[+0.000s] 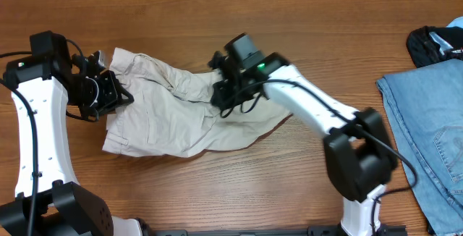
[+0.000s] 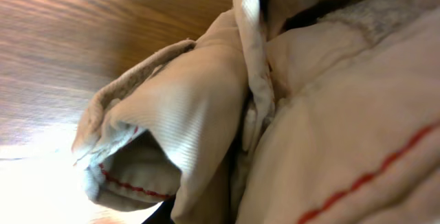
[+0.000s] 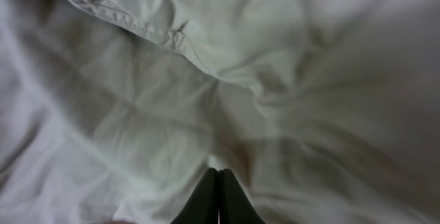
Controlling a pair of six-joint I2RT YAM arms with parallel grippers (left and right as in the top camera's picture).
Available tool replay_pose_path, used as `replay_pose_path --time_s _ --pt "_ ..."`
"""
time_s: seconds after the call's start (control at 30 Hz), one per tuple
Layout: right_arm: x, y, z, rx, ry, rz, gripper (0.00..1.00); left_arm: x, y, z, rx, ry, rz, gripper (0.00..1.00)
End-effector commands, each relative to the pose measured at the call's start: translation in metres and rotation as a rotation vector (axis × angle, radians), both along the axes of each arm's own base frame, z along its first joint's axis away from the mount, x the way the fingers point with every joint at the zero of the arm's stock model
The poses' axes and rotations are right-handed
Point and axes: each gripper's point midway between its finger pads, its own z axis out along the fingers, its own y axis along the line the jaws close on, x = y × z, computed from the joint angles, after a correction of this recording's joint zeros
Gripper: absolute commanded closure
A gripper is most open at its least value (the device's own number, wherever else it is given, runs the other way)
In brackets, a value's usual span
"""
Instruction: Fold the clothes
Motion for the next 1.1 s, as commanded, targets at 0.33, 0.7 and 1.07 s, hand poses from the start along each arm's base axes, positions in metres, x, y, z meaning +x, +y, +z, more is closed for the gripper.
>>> replay_pose_path --time_s 0.33,0.7,1.07 --pt "-0.038 0.108 -0.011 0.202 -0.022 0.103 0.96 0.019 -0.032 0.078 -0.177 -0.233 -0.076 0.80" --pt "-0.018 0.082 0.006 0.143 -0.046 0.049 0.95 0.019 -0.025 0.080 -0.115 -0.227 -0.069 0.78" --pt "0.047 -0.086 0.039 -0.185 -0.080 -0.233 0.95 0.028 -0.047 0.077 -0.069 -0.232 -0.111 0.76"
